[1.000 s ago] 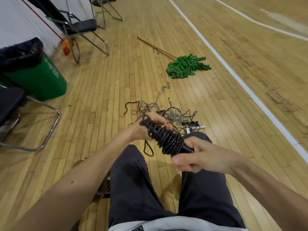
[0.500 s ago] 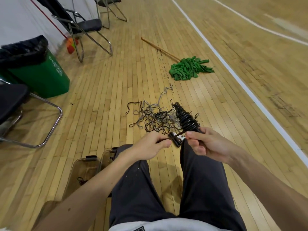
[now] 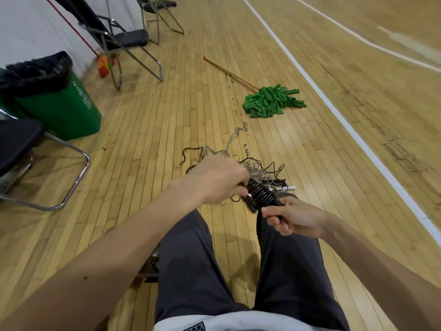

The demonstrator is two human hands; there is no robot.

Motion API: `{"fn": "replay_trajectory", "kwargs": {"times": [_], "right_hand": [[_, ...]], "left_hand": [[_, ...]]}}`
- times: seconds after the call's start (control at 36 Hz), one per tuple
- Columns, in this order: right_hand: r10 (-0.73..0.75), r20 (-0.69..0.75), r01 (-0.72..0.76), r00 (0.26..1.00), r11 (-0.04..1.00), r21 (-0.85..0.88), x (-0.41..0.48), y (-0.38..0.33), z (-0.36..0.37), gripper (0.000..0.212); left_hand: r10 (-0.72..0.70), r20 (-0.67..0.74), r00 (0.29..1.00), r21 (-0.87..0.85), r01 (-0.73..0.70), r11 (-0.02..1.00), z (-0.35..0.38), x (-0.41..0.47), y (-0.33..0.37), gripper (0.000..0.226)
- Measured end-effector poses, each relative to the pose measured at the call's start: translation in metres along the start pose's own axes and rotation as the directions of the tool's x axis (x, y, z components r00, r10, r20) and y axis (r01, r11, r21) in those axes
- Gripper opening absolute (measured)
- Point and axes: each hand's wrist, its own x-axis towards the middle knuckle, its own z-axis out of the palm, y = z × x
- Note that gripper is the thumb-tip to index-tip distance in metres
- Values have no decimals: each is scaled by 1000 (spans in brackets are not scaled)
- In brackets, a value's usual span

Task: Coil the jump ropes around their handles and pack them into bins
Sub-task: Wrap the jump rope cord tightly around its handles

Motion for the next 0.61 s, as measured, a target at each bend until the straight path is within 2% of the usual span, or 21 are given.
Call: {"fn": "replay_trajectory", "kwargs": {"times": [0.08, 0.17, 0.31, 0.36, 0.44, 0.53, 0.61], "right_hand": [[3, 54, 0, 999, 998, -64, -3, -5, 8, 19], [4, 124, 12, 992, 991, -134, -11, -10, 16, 21], [46, 301, 39, 952, 962, -270, -30, -16, 30, 30], [71, 334, 42, 940, 947, -320, -38, -17, 31, 31], [105, 368, 50, 924, 921, -387, -49, -19, 33, 29], [109, 378, 91, 919, 876, -474, -58, -23, 38, 30], [110, 395, 125, 912, 844, -522, -62, -26, 42, 37]], "left_hand": [[126, -70, 990, 135, -116, 984, -16, 10, 2, 33], [193, -123, 974, 198, -166, 966, -29, 18, 3, 40], [202, -129, 971, 100, -189, 977, -34, 25, 3, 55], [147, -62, 987, -10, -148, 989, -34, 22, 5, 55], [54, 15, 998, -285, -48, 957, -34, 18, 4, 42], [51, 52, 997, -604, -9, 797, -26, 12, 1, 34], [73, 82, 994, -769, 16, 639, -15, 6, -2, 30]]}}
